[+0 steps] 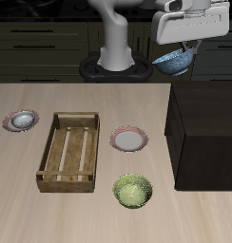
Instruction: Place the white bowl on the off-center plate and place the blue bowl on top of the wooden shelf
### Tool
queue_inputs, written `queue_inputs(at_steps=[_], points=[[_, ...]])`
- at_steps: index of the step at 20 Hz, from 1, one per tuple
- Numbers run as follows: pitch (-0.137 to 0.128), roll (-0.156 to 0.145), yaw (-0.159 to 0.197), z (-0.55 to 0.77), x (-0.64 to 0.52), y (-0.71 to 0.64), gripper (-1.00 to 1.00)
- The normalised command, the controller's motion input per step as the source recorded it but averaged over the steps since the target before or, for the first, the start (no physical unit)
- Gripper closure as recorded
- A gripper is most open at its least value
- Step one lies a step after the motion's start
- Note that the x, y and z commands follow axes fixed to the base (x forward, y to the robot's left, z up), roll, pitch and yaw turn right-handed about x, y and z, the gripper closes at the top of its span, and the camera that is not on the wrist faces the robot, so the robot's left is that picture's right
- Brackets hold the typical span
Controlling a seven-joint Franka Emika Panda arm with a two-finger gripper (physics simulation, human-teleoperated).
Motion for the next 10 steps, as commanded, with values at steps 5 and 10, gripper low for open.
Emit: queue_inputs(at_steps=[5,10], points=[[0.006,0.003,-0.008,-0.03,0.03,0.25,1.0],[0.019,0.041,-0.002,-0.09,0.04,0.35,1.0]])
